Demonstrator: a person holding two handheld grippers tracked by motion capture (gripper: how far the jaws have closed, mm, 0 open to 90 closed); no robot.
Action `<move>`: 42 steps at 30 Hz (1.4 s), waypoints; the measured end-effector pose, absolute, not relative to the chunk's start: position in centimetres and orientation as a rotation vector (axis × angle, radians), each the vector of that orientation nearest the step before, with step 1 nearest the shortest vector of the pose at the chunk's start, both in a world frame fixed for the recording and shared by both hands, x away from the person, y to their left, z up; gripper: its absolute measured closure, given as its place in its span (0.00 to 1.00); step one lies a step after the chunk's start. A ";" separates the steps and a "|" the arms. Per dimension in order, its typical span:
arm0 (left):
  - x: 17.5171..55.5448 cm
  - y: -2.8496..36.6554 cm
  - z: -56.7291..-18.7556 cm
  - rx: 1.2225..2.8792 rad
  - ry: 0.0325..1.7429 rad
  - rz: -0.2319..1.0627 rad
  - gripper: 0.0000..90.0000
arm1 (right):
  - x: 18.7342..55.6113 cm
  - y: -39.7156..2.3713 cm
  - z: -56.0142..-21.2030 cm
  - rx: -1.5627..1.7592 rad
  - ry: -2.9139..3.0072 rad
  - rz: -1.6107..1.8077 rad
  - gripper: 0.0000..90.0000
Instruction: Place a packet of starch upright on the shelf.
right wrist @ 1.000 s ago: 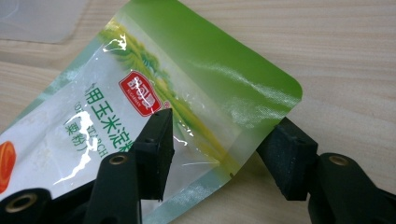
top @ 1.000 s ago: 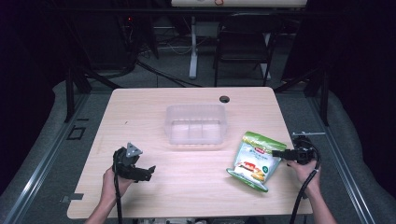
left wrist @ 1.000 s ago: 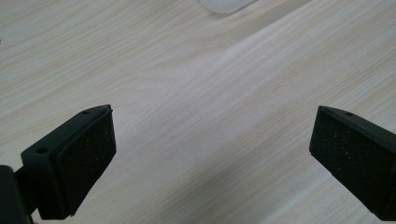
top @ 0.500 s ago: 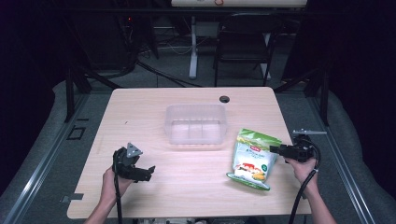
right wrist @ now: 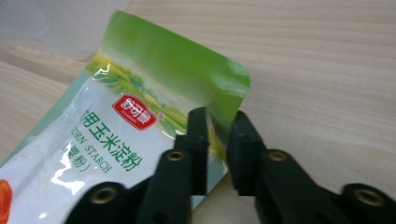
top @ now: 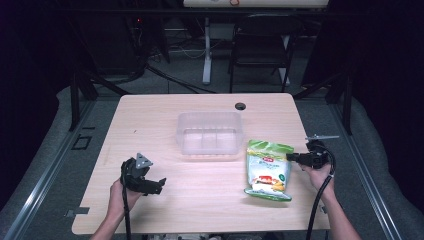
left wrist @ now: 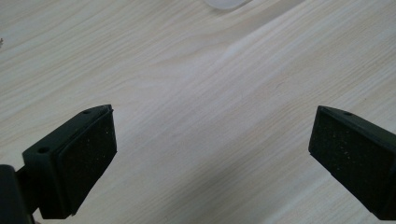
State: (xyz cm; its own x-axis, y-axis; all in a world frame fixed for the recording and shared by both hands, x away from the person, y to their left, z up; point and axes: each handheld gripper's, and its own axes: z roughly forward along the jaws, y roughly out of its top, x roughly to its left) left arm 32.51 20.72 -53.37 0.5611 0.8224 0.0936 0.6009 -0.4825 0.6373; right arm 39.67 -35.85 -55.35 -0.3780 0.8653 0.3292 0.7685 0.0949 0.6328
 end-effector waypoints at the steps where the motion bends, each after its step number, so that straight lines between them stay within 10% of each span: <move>1: 32.5 20.7 -53.4 2.246 1.139 0.530 0.02 | 39.6 -35.9 -55.3 1.670 2.232 1.152 0.95; 20: 32.5 20.7 -53.3 2.250 1.137 0.539 0.02 | 35.4 -35.4 -54.1 1.612 2.276 0.889 1.00; 32: 32.5 20.5 -53.5 2.263 1.139 0.537 0.02 | 36.8 -36.1 -54.8 1.577 2.297 1.027 0.72; 42: 32.6 20.5 -53.4 2.273 1.126 0.521 0.02 | 38.6 -36.2 -56.2 1.674 2.298 1.128 0.70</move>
State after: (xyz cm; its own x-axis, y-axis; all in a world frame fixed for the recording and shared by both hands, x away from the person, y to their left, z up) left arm 32.60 20.48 -53.43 0.5748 0.8123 0.0992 0.6010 -0.5013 0.6224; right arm 38.55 -36.19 -56.21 -0.3986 0.8514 0.3409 0.7905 0.1305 0.5984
